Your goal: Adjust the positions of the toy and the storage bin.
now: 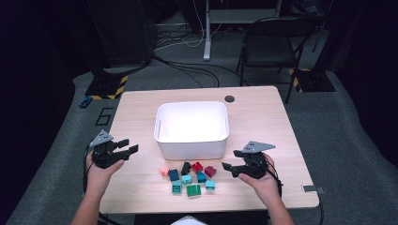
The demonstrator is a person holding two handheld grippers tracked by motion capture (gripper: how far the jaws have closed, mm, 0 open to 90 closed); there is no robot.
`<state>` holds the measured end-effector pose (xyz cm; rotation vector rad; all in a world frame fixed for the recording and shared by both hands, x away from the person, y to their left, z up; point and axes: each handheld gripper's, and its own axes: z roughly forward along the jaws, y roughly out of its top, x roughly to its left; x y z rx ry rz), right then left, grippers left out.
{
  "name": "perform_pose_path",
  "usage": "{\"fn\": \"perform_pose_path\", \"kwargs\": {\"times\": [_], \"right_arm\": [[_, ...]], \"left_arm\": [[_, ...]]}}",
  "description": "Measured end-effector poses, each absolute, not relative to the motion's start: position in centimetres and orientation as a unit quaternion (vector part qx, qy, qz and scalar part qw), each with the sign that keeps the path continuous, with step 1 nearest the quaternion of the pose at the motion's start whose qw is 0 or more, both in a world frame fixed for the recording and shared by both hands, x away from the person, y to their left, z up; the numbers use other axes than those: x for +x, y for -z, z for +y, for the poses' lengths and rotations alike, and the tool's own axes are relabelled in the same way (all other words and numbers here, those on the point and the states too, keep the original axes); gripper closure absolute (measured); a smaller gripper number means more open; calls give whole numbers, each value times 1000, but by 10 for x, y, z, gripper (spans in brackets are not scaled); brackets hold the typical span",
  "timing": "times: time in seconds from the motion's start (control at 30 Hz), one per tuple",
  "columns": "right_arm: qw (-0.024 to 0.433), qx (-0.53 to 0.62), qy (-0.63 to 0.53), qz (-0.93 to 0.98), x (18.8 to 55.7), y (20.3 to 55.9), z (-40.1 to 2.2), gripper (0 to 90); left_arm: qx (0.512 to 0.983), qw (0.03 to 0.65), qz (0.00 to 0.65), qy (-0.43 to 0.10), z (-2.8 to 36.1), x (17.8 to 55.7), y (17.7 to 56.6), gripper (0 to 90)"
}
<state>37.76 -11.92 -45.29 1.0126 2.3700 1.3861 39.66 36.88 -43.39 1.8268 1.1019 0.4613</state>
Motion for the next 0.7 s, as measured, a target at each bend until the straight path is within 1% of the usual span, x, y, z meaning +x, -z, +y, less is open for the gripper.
{"fn": "perform_pose_path", "kwargs": {"times": [0.03, 0.13, 0.27, 0.33, 0.4, 0.47, 0.53, 0.7], "right_arm": [[101, 337, -470, 809, 377, 453, -117, 224], [104, 325, -463, 818, 375, 455, -114, 224], [89, 319, -453, 828, 374, 461, -108, 372], [89, 319, -456, 826, 373, 465, -107, 411], [98, 323, -457, 823, 370, 469, -105, 425], [96, 325, -456, 823, 370, 471, -104, 442], [99, 324, -442, 831, 368, 476, -98, 479], [112, 310, -425, 843, 367, 480, -88, 505]], "left_arm": [[742, 462, 447, -189, 369, 397, 435, 430], [745, 459, 444, -190, 367, 397, 438, 428], [755, 456, 432, -188, 363, 399, 443, 428], [756, 455, 433, -185, 361, 399, 444, 429], [760, 452, 429, -184, 361, 399, 447, 429], [762, 447, 431, -184, 361, 400, 450, 429], [762, 446, 435, -181, 361, 401, 453, 429], [763, 441, 439, -174, 360, 404, 459, 429]]}}
